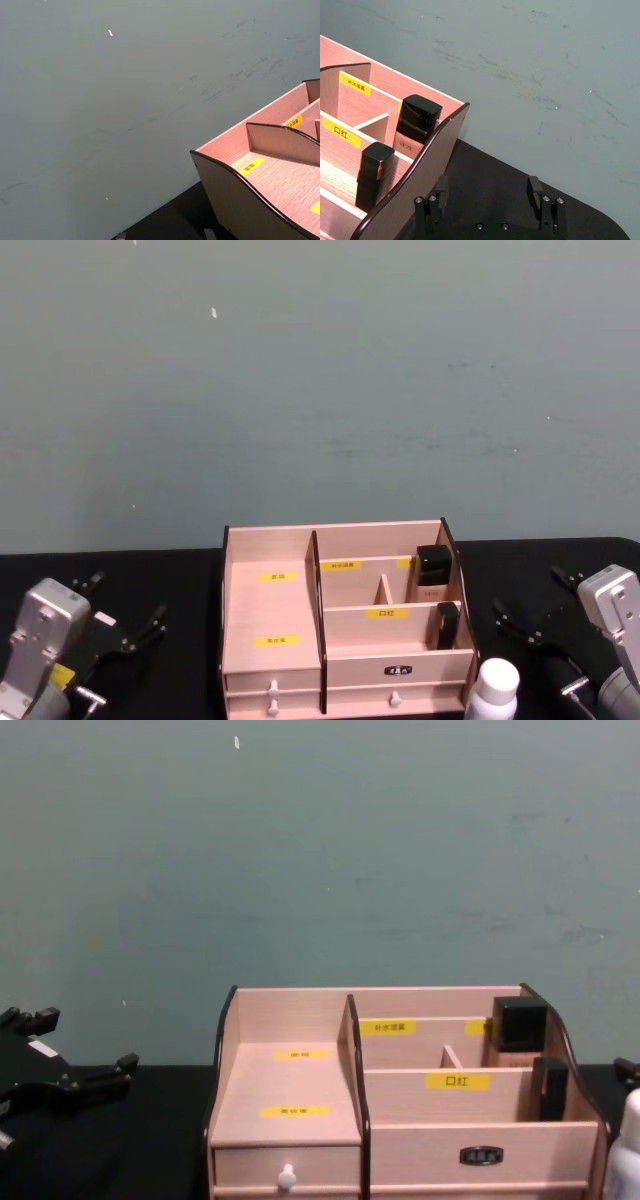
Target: Pick up the facial cleanser and watermelon frost from the table and place them into the tiered storage box.
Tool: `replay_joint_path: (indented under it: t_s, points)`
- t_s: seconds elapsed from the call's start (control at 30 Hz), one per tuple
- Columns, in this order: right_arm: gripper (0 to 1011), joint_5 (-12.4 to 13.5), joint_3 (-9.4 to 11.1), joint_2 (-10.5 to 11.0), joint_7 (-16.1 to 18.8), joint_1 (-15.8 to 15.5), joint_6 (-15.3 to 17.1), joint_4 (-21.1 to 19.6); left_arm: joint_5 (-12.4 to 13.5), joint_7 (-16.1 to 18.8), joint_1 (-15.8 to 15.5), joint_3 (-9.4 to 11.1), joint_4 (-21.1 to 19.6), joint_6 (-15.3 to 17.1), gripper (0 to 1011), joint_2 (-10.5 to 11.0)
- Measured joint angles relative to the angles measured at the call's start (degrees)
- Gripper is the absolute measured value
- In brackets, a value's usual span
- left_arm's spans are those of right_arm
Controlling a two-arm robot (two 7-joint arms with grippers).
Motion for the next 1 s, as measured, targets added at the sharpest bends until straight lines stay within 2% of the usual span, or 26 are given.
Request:
replay_joint_path:
  t_s: [1.0]
  points:
    - [1002,0.0,0.0,0.0,0.0,0.0,0.0,0.0,0.0,0.0,0.0,0.0,0.0,0.0,1001,0.0]
